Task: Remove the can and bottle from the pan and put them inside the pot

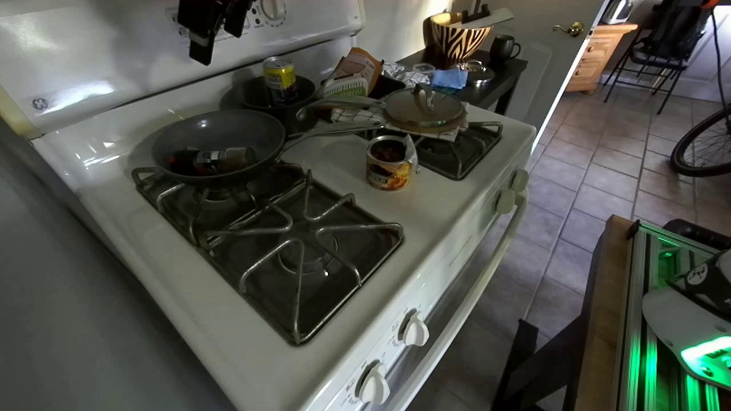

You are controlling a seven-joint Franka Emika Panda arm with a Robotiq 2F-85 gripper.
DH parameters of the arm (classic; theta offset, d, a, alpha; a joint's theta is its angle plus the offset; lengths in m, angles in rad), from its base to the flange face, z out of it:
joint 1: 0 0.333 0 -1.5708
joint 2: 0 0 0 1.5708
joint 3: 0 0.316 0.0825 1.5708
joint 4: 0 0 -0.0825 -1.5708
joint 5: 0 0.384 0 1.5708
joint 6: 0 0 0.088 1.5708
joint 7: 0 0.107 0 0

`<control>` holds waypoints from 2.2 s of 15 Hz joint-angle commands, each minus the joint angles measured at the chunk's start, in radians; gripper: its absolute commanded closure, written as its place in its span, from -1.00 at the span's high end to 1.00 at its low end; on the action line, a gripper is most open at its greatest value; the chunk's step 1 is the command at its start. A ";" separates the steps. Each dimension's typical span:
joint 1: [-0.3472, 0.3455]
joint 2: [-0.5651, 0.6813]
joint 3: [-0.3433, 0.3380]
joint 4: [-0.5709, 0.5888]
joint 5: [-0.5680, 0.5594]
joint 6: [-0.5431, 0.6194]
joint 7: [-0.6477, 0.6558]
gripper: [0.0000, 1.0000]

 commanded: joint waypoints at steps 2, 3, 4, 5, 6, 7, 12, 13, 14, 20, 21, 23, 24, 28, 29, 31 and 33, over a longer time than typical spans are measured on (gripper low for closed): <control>0.009 0.049 -0.013 -0.005 -0.023 0.038 -0.016 1.00; 0.006 0.076 -0.001 -0.001 -0.009 0.046 -0.043 1.00; 0.005 0.098 0.004 0.007 -0.006 0.046 -0.062 1.00; 0.009 0.128 0.005 0.017 -0.011 0.044 -0.074 1.00; 0.009 0.156 0.009 0.030 -0.007 0.042 -0.090 1.00; 0.012 0.180 0.009 0.036 -0.012 0.048 -0.102 1.00; 0.024 0.256 0.012 0.085 -0.013 0.100 -0.123 1.00; 0.028 0.266 0.012 0.097 -0.013 0.096 -0.121 1.00; 0.031 0.272 0.012 0.107 -0.015 0.088 -0.124 1.00; 0.046 0.300 -0.006 0.127 -0.036 0.089 -0.110 0.49; 0.047 0.306 -0.011 0.134 -0.038 0.089 -0.105 0.46; 0.046 0.315 -0.015 0.144 -0.039 0.079 -0.103 0.31; 0.047 0.319 -0.018 0.147 -0.042 0.075 -0.102 0.42; 0.049 0.330 -0.021 0.157 -0.046 0.045 -0.102 0.45; 0.049 0.331 -0.021 0.159 -0.046 0.032 -0.104 0.44; 0.053 0.333 -0.025 0.166 -0.053 -0.008 -0.105 -0.06; 0.055 0.331 -0.027 0.172 -0.058 -0.031 -0.102 -0.35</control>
